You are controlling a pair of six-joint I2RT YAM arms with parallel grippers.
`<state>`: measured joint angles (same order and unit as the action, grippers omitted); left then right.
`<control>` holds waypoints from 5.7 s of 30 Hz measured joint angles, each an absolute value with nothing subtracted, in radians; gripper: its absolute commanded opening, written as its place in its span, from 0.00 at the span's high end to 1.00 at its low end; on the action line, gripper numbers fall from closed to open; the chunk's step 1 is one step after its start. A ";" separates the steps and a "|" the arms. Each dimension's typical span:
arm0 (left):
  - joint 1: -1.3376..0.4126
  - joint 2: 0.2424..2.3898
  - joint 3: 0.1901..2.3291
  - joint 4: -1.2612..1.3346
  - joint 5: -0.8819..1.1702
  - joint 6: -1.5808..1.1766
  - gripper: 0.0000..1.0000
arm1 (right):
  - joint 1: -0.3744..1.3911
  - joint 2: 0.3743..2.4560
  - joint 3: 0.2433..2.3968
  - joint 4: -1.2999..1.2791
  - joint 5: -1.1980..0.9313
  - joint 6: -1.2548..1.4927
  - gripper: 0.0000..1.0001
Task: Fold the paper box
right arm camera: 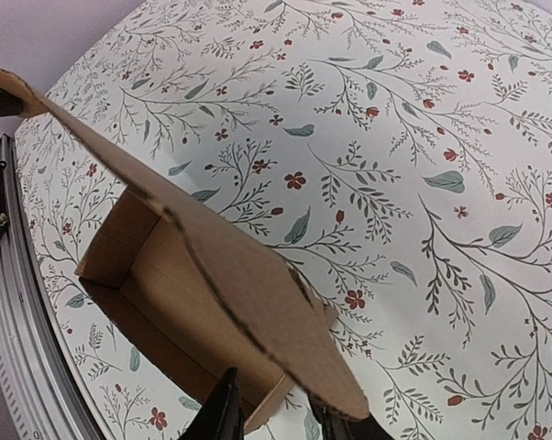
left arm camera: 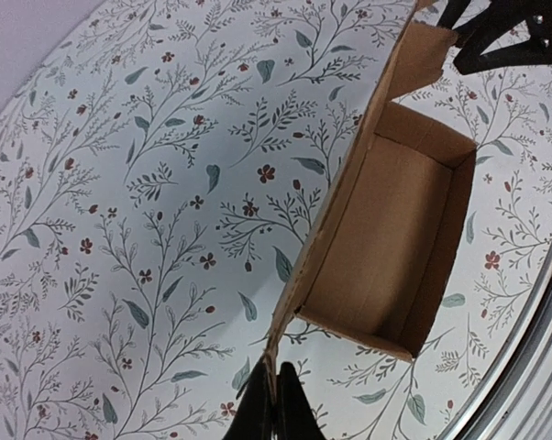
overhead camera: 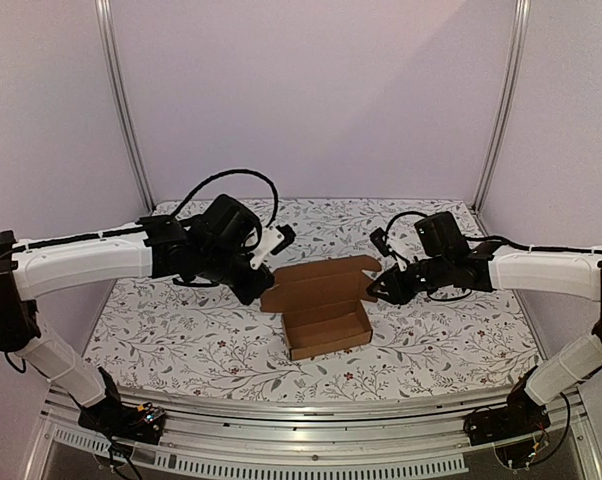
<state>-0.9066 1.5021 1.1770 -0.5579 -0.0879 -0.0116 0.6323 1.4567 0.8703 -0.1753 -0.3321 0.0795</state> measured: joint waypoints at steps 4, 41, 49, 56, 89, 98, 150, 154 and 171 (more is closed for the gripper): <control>-0.901 1.508 1.177 -0.553 -0.095 -0.024 1.00 | 0.640 1.456 0.865 -0.170 -0.317 0.089 0.80; -0.896 1.410 1.103 -0.566 -0.128 -0.145 0.54 | 0.781 1.375 0.810 -0.128 -0.031 0.107 1.00; -0.882 1.352 0.933 -0.450 -0.062 -0.170 0.52 | 0.781 1.369 0.810 -0.128 -0.040 0.103 1.00; -0.836 1.319 0.798 -0.273 -0.008 -0.174 0.50 | 0.783 1.369 0.810 -0.128 -0.078 0.097 1.00; -0.798 1.289 0.664 0.038 0.139 -0.170 0.95 | 0.794 1.369 0.810 -0.141 -0.152 0.115 1.00; -0.798 1.288 0.665 0.018 0.118 -0.193 1.00 | 0.836 1.370 0.813 -0.141 -0.086 0.144 1.00; -1.054 1.478 0.819 -0.047 -0.429 -0.595 1.00 | 1.128 1.591 0.933 -0.162 0.646 0.781 1.00; -1.071 1.495 0.833 -0.059 -0.458 -0.624 1.00 | 1.140 1.591 0.928 -0.157 0.661 0.789 1.00; -1.158 1.557 0.869 -0.085 -0.571 -0.713 1.00 | 1.202 1.591 0.885 -0.138 0.751 0.842 1.00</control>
<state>-1.1584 1.5566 0.8688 -0.0849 -0.5713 -0.7132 1.2022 1.5913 0.8852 -0.1379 0.7513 0.8417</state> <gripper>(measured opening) 0.005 0.007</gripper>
